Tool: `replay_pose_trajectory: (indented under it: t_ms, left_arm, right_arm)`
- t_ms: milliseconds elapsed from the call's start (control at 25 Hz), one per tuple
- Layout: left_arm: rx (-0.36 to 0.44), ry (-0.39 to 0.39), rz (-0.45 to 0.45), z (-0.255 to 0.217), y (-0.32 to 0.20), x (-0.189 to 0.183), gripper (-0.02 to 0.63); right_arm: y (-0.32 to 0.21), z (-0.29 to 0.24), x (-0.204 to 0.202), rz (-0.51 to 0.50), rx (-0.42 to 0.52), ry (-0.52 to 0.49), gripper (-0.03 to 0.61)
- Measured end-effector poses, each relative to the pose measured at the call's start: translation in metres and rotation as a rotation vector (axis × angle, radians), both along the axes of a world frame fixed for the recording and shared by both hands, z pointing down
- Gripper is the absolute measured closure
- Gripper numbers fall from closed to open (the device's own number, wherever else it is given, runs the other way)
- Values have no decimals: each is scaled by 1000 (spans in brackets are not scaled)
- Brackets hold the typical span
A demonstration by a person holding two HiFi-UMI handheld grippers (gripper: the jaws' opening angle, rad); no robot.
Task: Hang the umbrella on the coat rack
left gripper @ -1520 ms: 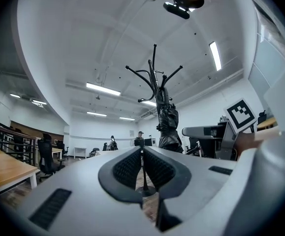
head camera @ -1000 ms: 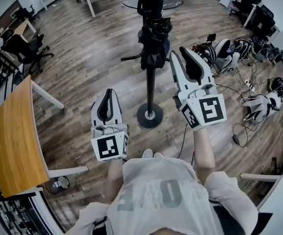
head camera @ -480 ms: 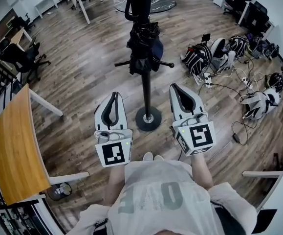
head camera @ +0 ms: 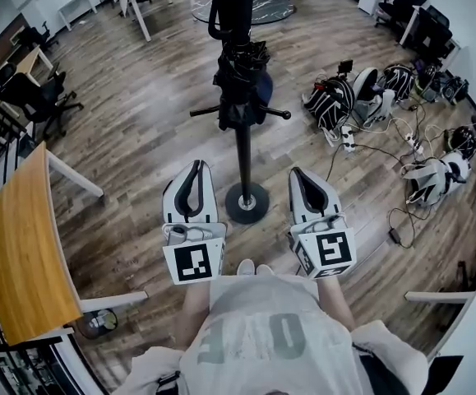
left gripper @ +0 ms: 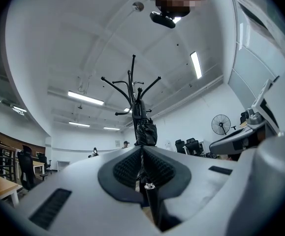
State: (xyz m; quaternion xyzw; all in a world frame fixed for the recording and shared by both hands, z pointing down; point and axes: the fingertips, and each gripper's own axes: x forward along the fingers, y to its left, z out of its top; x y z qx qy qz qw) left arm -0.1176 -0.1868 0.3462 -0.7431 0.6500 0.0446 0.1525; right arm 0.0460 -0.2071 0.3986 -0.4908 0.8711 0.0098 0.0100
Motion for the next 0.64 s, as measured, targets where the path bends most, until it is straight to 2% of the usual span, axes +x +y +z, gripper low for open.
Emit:
replay_pose_trajectory:
  t_ms: [320,520,640]
  left_arm:
    - [-25,15,-6,9,-4,-5,578]
    - [-66,-13,-18,22,-6,-10,578]
    - [-64,-2,-13,19,-8,-11,578]
  right_arm:
    - [-5,2,0,3,-4,2,549]
    - [-6,8,-2,0,-23,0,549]
    - [-6,9,-1,3,-37,-10,549]
